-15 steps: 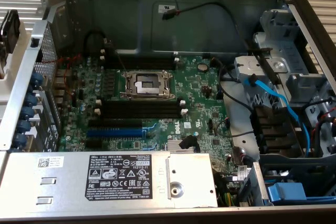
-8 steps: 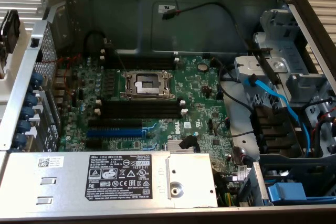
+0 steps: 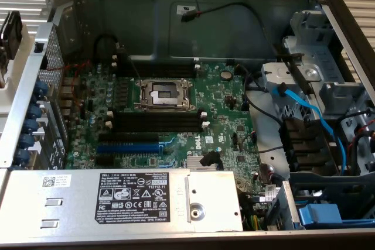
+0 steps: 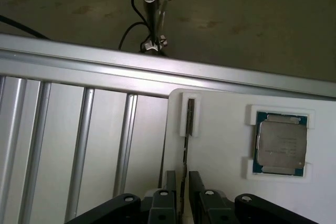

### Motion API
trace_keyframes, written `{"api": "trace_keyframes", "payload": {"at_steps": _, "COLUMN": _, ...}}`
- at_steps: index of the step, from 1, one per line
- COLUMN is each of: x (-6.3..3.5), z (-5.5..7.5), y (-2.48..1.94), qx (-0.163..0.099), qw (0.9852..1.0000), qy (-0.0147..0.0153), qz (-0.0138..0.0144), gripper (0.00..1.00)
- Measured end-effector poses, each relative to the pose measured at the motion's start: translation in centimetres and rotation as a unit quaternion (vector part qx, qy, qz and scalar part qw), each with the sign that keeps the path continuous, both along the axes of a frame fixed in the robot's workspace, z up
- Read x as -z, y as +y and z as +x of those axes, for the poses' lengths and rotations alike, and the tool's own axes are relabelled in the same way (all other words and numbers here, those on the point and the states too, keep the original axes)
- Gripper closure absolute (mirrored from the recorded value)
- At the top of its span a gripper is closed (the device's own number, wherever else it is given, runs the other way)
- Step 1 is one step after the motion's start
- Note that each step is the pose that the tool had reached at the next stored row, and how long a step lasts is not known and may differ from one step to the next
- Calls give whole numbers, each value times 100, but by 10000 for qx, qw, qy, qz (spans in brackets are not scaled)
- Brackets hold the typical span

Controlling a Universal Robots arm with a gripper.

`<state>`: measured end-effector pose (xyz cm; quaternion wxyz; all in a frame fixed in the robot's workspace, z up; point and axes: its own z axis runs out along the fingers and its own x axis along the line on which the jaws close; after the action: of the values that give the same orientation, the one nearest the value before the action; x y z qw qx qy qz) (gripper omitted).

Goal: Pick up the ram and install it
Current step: 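Pick up the ram and move it above insertion slot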

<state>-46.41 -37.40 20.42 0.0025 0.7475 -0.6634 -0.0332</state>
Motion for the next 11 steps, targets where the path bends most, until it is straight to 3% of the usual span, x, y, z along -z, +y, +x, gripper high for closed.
{"api": "trace_keyframes", "payload": {"at_steps": 2, "x": 0, "z": 0, "y": 0, "qx": 0, "qw": 10000, "qy": 0, "qz": 0, "gripper": 78}}
{"api": "trace_keyframes", "payload": {"at_steps": 3, "x": 0, "z": 0, "y": 0, "qx": 0, "qw": 10000, "qy": 0, "qz": 0, "gripper": 85}}
{"api": "trace_keyframes", "payload": {"at_steps": 11, "x": 0, "z": 0, "y": -1, "qx": 0, "qw": 10000, "qy": 0, "qz": 0, "gripper": 85}}
